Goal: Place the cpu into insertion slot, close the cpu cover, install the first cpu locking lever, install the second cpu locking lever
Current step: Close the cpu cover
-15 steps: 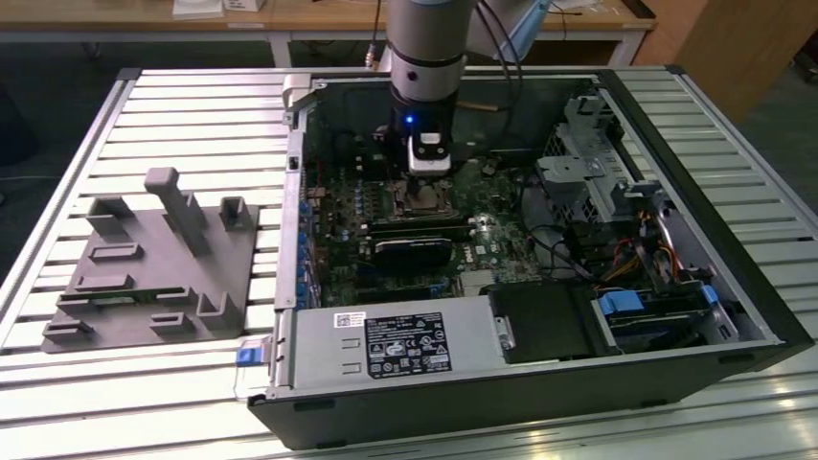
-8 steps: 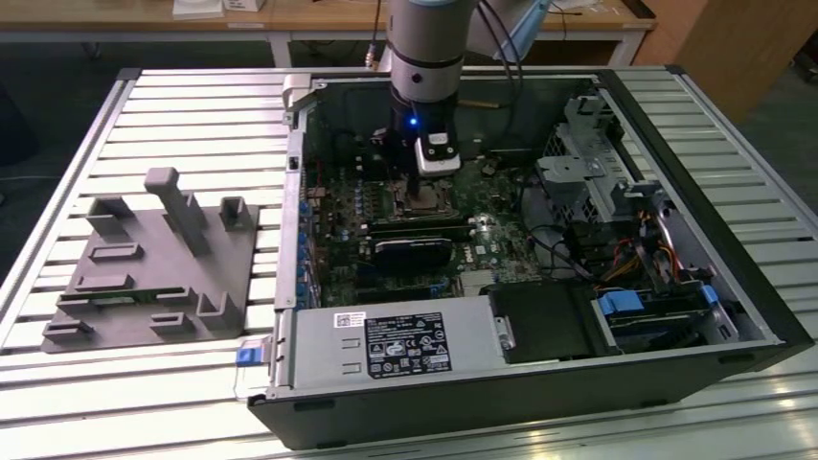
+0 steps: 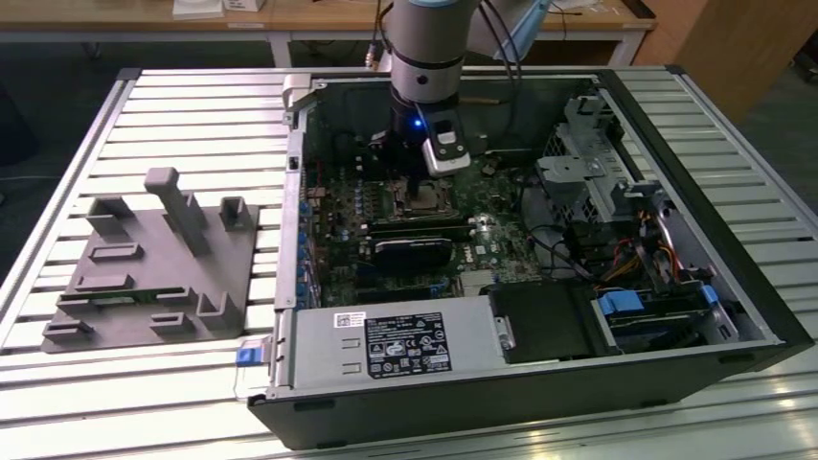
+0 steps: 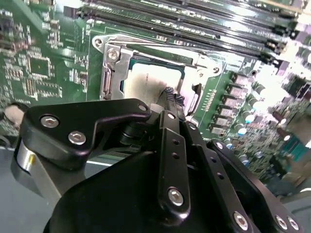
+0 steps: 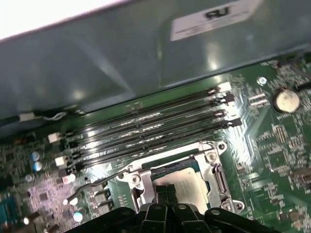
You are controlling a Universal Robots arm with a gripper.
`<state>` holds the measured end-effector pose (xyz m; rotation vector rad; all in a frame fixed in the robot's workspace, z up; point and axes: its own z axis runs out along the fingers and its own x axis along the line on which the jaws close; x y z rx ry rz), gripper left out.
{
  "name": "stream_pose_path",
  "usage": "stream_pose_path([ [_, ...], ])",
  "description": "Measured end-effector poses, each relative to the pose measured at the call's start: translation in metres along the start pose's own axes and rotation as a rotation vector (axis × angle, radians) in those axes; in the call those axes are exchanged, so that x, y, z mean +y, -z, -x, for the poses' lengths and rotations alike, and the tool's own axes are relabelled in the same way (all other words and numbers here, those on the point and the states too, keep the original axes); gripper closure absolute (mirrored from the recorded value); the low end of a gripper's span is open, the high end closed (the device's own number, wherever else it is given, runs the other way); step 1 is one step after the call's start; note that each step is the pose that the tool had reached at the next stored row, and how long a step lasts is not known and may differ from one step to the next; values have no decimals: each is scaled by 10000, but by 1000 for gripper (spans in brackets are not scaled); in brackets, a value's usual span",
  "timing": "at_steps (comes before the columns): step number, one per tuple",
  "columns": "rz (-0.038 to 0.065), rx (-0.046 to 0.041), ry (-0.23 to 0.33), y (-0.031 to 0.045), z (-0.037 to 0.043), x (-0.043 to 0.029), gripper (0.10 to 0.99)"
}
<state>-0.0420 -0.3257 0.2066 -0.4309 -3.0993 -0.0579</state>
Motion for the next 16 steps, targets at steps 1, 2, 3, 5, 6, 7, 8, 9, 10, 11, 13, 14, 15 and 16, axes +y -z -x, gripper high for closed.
stream_pose_path([
  [1,-2,5,143,0,0,0,980],
  [2,-4,9,270,0,0,0,980],
  [3,-5,13,385,0,0,0,980],
  [5,-9,18,563,8,0,0,980],
  [6,-9,18,633,17,0,1,980],
  [7,-9,18,692,28,-1,1,980],
  [8,-9,17,750,39,-1,1,980],
  [9,-9,12,804,48,-1,2,980],
  [10,-5,-2,846,50,-3,2,980],
  [11,5,-35,888,49,-4,1,980],
  [13,23,-127,982,50,-8,0,980],
  [14,34,-170,1031,49,-9,0,980],
  [15,43,-204,1082,48,-10,0,980],
  [16,47,-223,1125,47,-14,-2,980],
])
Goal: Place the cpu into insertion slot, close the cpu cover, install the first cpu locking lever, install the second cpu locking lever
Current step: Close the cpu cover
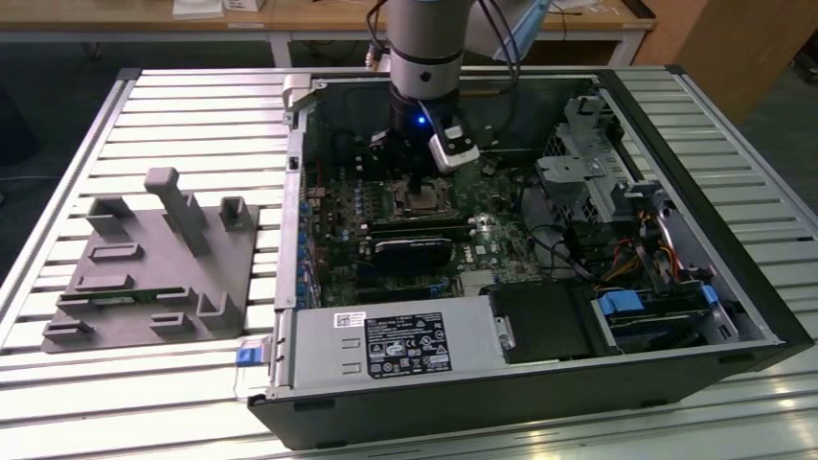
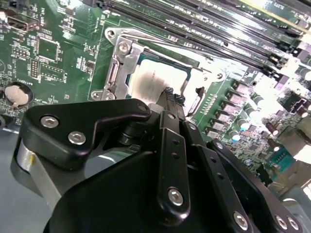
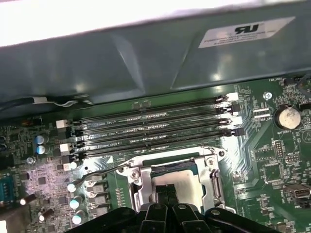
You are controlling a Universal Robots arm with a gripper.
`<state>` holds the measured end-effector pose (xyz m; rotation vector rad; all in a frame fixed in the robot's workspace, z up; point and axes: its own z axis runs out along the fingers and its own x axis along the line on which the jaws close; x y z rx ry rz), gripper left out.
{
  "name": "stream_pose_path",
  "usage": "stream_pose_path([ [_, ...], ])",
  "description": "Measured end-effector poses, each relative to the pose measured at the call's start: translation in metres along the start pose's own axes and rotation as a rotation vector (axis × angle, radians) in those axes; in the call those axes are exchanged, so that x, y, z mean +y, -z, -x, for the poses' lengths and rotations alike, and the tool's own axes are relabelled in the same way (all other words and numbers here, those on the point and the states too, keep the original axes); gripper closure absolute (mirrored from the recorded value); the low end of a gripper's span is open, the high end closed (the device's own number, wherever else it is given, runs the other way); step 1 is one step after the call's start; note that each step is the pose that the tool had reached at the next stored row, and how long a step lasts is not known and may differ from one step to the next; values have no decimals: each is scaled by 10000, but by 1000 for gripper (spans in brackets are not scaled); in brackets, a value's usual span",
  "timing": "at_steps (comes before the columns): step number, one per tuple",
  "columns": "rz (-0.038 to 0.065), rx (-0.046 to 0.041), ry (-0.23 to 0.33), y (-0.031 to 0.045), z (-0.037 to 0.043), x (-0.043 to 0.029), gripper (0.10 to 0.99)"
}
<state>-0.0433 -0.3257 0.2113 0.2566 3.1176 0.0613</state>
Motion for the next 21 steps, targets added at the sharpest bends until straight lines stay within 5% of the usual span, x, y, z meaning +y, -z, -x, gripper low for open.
stream_pose_path([
  [9,13,-7,237,-36,-129,-33,980],
  [21,71,13,670,-110,-179,-51,980],
])
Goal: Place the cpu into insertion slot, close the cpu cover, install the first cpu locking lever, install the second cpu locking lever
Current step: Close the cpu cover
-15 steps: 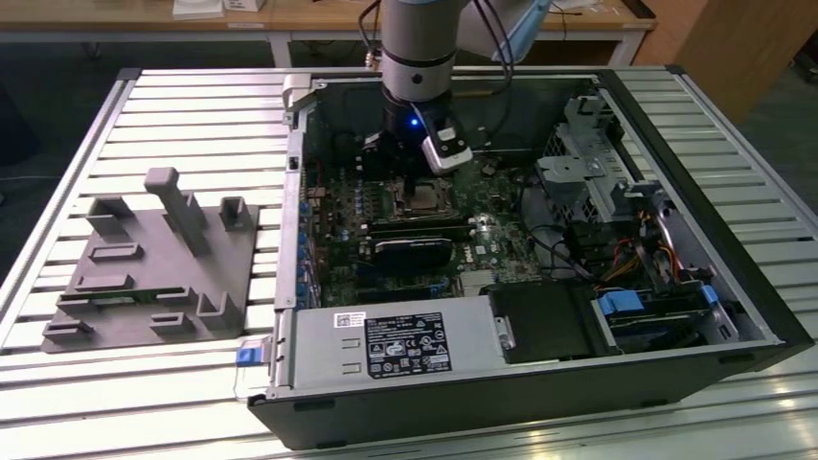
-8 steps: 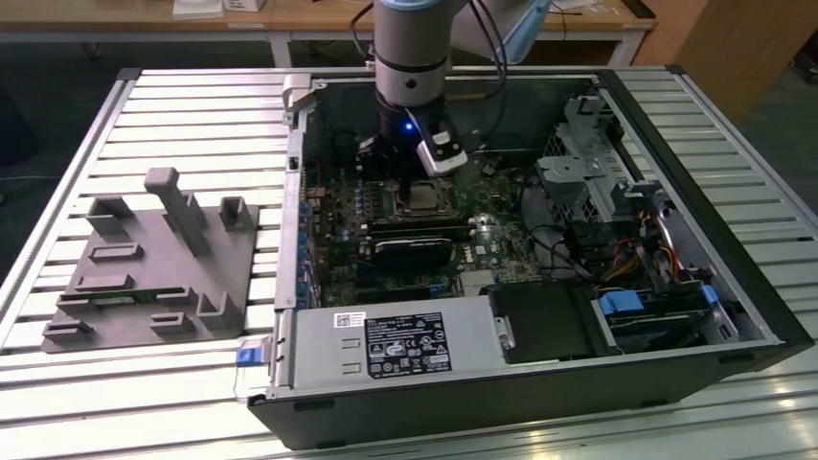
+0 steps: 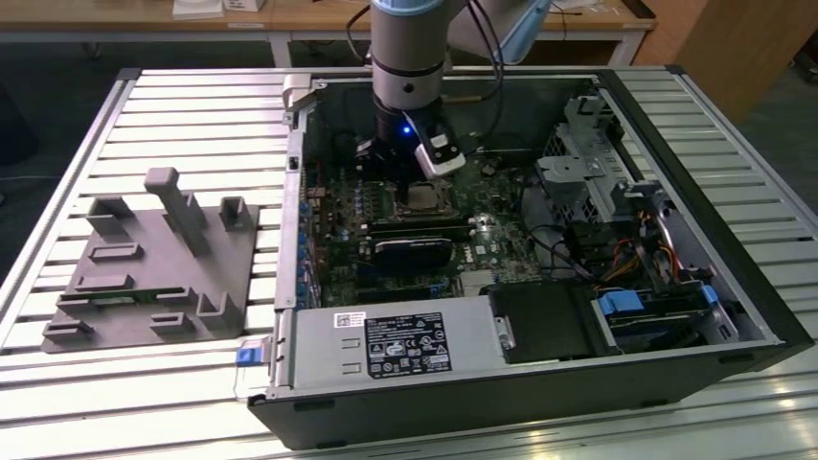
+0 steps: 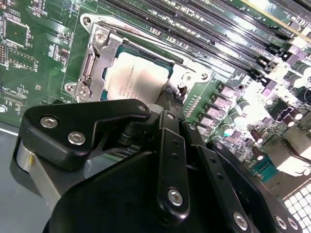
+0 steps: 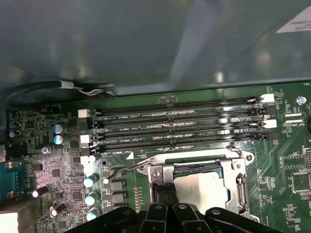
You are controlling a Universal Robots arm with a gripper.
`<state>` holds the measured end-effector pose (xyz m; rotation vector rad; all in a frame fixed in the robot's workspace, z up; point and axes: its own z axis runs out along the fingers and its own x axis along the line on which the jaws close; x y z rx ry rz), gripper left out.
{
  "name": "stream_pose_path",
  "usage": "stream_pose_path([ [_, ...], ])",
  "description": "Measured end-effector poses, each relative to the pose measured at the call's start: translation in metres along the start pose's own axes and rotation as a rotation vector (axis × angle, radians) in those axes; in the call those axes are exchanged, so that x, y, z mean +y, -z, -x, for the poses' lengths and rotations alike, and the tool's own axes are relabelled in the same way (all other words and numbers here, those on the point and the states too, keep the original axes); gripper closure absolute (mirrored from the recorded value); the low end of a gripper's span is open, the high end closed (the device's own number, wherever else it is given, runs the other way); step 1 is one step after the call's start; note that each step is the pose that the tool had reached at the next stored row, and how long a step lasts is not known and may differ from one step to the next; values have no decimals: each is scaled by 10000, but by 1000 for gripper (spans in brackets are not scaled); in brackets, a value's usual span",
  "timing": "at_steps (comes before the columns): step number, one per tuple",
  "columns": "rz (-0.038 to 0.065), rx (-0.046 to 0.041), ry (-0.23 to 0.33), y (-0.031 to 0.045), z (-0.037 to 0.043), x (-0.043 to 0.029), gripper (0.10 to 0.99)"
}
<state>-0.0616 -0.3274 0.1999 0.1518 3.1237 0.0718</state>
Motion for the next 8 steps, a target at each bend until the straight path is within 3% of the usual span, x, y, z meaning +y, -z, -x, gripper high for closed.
stream_pose_path([
  [8,1,-2,-1,3,37,4,980],
])
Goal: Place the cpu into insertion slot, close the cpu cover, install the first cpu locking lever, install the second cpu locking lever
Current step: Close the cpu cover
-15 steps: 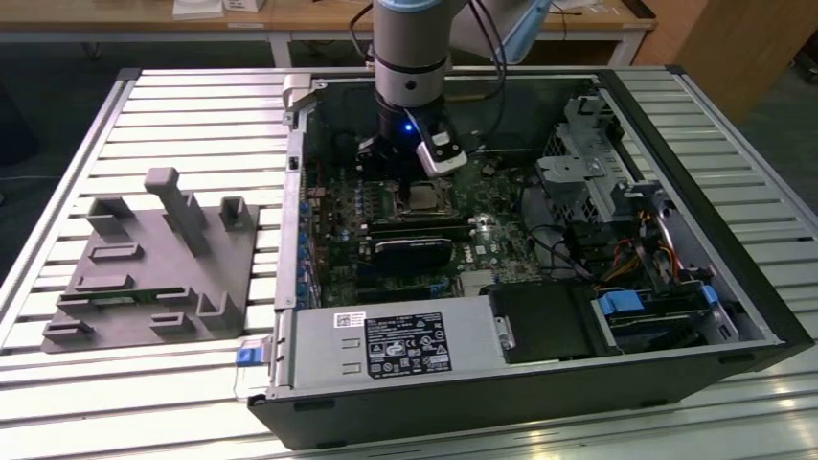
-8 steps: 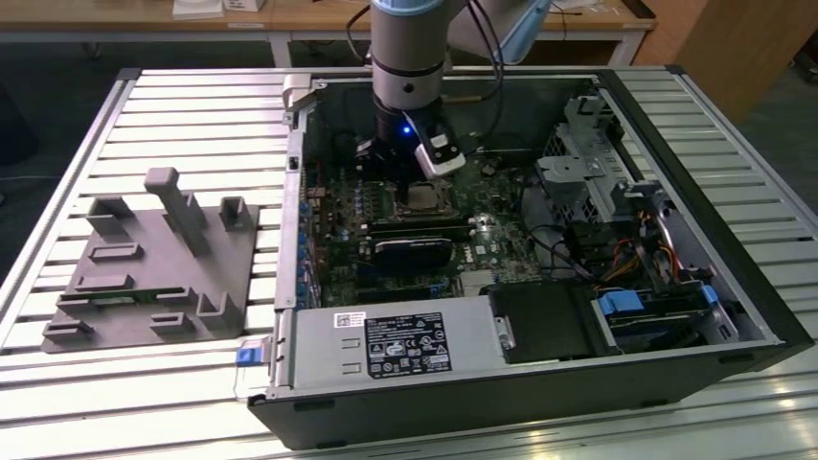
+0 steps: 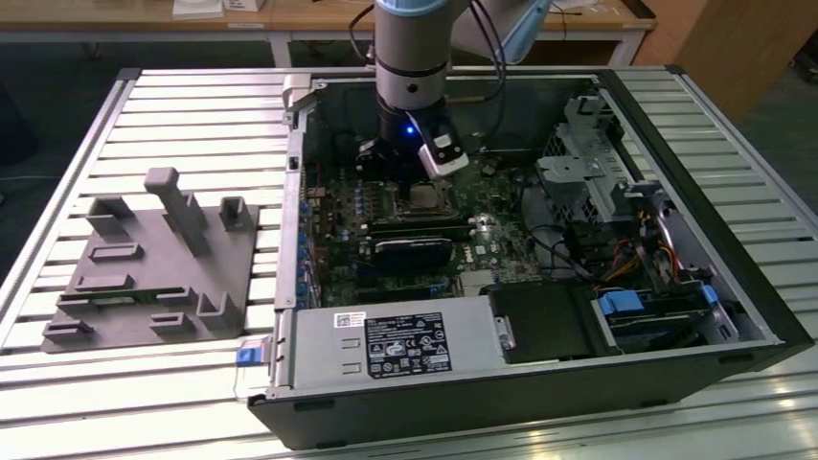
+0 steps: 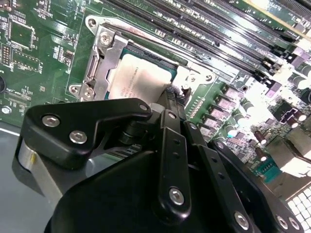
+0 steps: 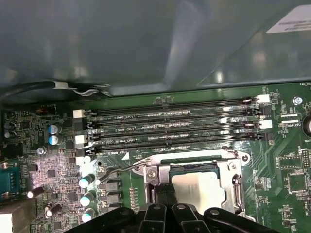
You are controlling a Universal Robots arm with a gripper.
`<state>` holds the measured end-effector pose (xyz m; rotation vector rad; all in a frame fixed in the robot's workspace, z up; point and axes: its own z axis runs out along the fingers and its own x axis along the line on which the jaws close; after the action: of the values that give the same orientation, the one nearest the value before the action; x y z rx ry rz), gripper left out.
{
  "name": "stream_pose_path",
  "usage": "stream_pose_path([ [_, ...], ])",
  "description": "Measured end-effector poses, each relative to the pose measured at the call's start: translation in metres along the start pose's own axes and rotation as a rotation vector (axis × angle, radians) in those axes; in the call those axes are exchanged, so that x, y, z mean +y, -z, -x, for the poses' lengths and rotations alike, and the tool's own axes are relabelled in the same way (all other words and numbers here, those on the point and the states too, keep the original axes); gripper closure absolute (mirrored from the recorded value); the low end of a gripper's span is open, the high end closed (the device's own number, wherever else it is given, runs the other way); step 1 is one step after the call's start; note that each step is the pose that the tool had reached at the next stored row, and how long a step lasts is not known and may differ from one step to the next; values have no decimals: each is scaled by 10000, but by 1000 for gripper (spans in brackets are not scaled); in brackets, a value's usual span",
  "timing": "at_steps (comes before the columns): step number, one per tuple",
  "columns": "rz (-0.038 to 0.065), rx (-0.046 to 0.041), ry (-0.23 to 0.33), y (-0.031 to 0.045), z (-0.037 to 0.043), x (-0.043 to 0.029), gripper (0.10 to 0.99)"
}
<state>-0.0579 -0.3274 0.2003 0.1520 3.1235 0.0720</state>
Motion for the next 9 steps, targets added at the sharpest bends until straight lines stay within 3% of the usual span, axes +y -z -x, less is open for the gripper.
stream_pose_path([
  [6,1,0,0,109,1,5,980],
  [9,4,6,2,117,25,8,980],
])
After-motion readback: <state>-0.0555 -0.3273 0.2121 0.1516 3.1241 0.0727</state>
